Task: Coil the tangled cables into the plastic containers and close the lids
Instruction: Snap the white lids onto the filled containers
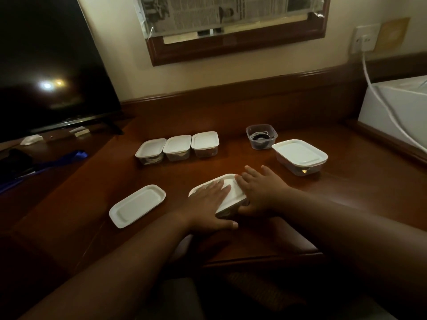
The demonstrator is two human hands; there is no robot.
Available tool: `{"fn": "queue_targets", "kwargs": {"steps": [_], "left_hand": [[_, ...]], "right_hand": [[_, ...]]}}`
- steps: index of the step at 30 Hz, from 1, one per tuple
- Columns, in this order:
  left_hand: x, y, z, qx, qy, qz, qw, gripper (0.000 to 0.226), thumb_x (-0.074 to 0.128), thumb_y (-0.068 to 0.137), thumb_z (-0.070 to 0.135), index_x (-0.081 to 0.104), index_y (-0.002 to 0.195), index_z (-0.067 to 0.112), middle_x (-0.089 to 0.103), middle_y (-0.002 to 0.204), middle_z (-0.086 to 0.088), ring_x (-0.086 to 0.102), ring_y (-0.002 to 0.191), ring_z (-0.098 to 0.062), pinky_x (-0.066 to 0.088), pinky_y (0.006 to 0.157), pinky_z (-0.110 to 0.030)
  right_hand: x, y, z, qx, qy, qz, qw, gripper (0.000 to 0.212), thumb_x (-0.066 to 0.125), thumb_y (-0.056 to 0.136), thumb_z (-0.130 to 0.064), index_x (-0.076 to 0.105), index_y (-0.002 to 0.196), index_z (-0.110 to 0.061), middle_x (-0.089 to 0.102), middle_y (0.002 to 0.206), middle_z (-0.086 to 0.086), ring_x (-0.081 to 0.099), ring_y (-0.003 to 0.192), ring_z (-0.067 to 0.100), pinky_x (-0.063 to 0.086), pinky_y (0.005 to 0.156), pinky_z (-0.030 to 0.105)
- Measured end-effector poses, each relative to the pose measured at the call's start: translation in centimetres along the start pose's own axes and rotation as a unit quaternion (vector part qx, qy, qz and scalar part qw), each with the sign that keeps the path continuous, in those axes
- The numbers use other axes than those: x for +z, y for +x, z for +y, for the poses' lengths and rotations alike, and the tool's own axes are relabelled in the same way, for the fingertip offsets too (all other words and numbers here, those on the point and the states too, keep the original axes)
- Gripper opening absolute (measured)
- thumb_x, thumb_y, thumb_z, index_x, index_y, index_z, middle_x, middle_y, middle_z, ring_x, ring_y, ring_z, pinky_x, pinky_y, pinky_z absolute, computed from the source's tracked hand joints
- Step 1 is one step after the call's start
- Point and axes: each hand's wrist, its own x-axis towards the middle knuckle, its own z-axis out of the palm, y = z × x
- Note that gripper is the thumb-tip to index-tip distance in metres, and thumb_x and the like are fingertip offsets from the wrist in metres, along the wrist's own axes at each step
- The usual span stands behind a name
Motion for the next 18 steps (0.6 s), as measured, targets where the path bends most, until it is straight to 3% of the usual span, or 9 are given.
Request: {"fn": "queue_targets", "kwargs": {"steps": [4,7,9,13,16,18], "left_hand": [[-0.8,-0.3,0.5,0.043,-0.052,0.006,0.998,0.088,0.07,0.086,0.046,0.015,0.154,0.036,-0.005,0.166,0.009,0.004,0.151,-0.013,0.021,0.116,-0.029],[-0.9,0.2,1.1,0.075,-0.013,0.008,0.997,0.082,0.067,0.09,0.028,0.018,0.155,0.03,-0.002,0.167,0.007,0.002,0.152,-0.012,0.018,0.114,-0.021],[-0.7,1.1,1.0,0.082,0.027,0.02,0.996,0.082,0.064,0.092,0.03,0.014,0.157,0.027,0.001,0.167,0.002,0.002,0.153,-0.013,0.014,0.119,-0.027],[-0.4,4.1,0.0,0.088,0.093,0.062,0.99,0.081,0.058,0.091,0.045,0.015,0.157,0.03,0.012,0.166,-0.001,0.017,0.151,-0.018,0.024,0.12,-0.037],[-0.7,6.5,-0.4,0.065,0.049,0.102,0.991,0.079,0.06,0.088,0.053,0.024,0.155,0.029,0.026,0.162,0.002,0.029,0.146,-0.019,0.029,0.117,-0.038],[-0.9,8.5,-0.7,0.044,0.039,0.121,0.991,0.078,0.058,0.088,0.057,0.028,0.153,0.026,0.03,0.161,0.002,0.032,0.144,-0.02,0.029,0.117,-0.04]], "right_hand": [[-0.6,0.3,0.9,0.014,-0.061,-0.022,0.998,0.094,0.041,0.092,-0.068,0.001,0.157,-0.014,0.002,0.166,0.011,-0.01,0.152,0.03,0.001,0.118,0.059],[-0.7,0.6,1.6,0.026,-0.064,-0.03,0.997,0.093,0.045,0.093,-0.064,0.0,0.157,-0.015,0.002,0.166,0.011,-0.009,0.152,0.03,0.001,0.119,0.059],[-0.4,0.9,2.4,0.04,-0.037,-0.025,0.998,0.092,0.048,0.093,-0.06,-0.002,0.158,-0.019,0.004,0.166,0.01,-0.006,0.152,0.03,0.001,0.119,0.059],[0.4,1.7,4.9,0.128,0.033,-0.025,0.991,0.088,0.052,0.093,-0.053,0.002,0.158,-0.021,0.02,0.163,0.012,0.009,0.152,0.033,0.006,0.12,0.058],[0.3,2.6,6.5,0.159,0.005,-0.032,0.987,0.072,0.056,0.091,-0.052,0.032,0.148,-0.016,0.043,0.15,0.012,0.031,0.143,0.034,0.016,0.118,0.058],[0.1,3.6,7.6,0.159,-0.004,-0.027,0.987,0.061,0.057,0.09,-0.049,0.042,0.14,-0.017,0.047,0.144,0.011,0.038,0.138,0.032,0.019,0.117,0.057]]}}
